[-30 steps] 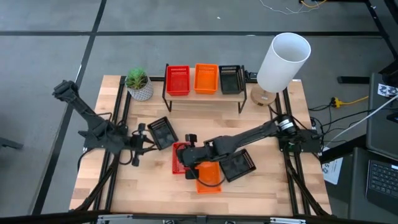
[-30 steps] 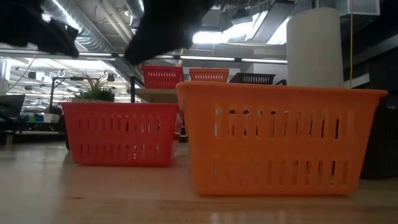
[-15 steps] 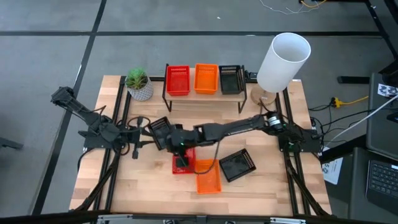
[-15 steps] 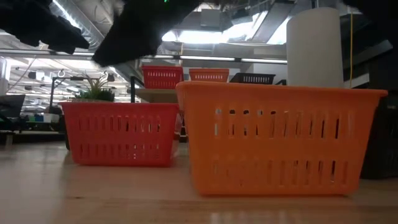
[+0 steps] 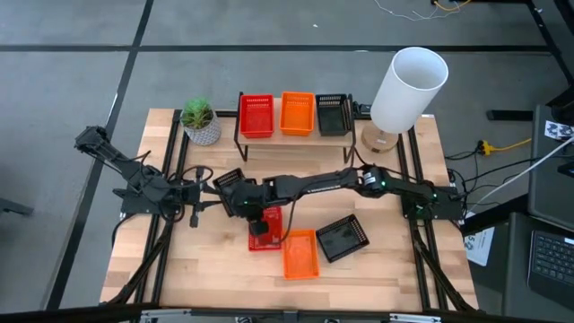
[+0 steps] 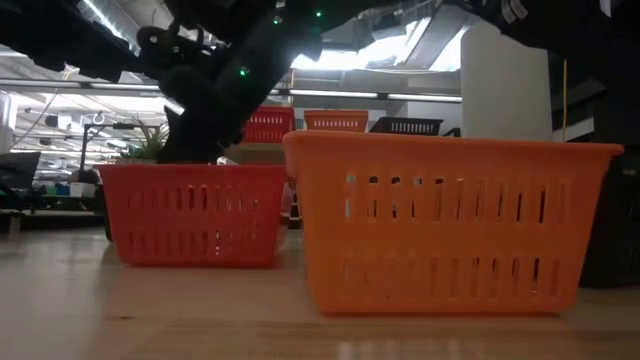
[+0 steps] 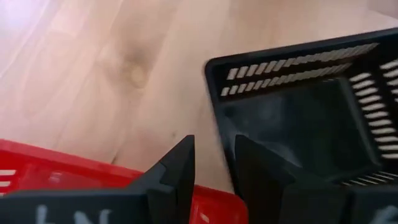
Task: Stack baskets on shelf by color
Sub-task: Stack the left black basket on the black basket
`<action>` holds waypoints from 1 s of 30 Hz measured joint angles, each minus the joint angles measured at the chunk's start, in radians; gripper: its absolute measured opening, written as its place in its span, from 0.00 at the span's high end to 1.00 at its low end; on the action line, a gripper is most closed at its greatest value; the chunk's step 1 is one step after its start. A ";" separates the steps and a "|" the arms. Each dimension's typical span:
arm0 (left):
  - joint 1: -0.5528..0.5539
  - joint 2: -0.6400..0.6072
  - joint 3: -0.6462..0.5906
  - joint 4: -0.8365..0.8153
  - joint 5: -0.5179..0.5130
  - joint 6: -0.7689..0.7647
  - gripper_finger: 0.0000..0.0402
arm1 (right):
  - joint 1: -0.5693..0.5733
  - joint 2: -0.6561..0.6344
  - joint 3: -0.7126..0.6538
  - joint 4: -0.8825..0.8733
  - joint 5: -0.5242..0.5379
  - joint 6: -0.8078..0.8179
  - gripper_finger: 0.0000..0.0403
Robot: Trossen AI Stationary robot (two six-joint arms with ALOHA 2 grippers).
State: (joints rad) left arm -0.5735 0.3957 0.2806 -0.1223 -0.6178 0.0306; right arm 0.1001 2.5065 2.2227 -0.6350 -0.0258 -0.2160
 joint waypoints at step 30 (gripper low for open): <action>-0.001 0.000 0.000 0.003 0.003 -0.003 0.80 | -0.018 0.006 -0.015 0.000 0.024 0.029 0.97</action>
State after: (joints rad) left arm -0.5743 0.3962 0.2806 -0.1196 -0.6151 0.0273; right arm 0.0817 2.5123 2.2078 -0.6346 -0.0013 -0.1868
